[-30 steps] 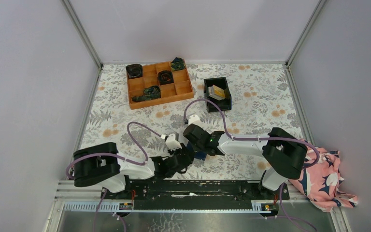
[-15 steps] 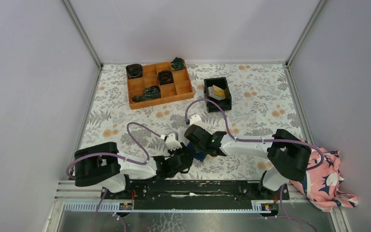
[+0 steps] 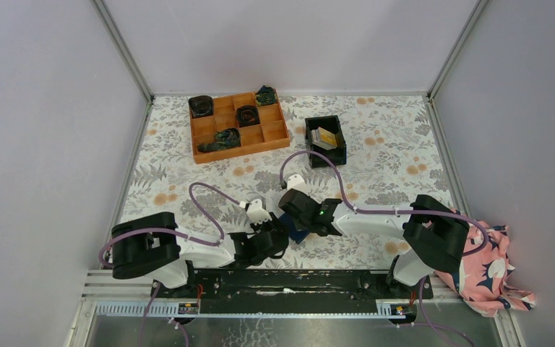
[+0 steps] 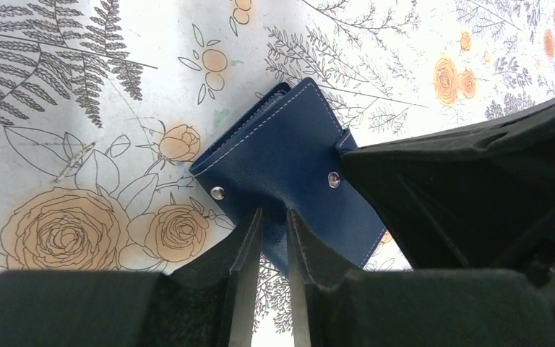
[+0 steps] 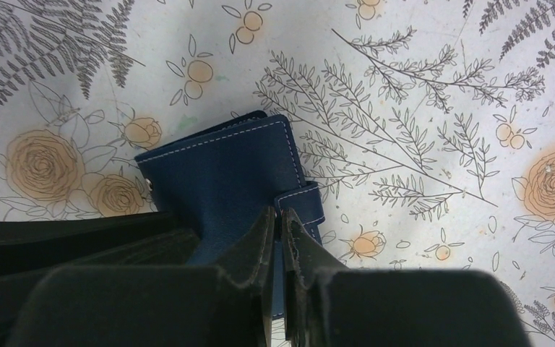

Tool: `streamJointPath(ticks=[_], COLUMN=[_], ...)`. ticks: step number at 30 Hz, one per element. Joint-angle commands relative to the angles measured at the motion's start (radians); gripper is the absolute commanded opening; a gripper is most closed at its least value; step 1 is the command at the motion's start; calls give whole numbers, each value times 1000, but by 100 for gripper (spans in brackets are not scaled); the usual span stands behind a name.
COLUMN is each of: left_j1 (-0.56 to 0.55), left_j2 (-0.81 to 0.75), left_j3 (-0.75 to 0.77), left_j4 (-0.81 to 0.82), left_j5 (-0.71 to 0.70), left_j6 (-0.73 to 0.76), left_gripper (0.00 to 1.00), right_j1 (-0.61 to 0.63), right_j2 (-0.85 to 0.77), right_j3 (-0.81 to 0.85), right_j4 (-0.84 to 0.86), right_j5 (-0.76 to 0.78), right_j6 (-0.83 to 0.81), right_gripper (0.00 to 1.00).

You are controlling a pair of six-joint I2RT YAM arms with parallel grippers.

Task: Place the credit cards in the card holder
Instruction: Close the card holder at the center of the board.

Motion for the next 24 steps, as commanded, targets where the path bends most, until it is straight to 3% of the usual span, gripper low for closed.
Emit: streamJointPath(ticks=[1, 24], left_j1=[8, 9], left_j2=[16, 38], left_j3=[13, 24], left_j4=[-56, -49], left_j5=[-35, -25], left_j6=[21, 25], left_gripper=[27, 27], right_j1=[13, 53], right_j2=[-30, -62], right_j3=[-21, -43], right_j4=[-1, -18], right_j5=[13, 23], right_j6=[13, 36], right_gripper=[10, 24])
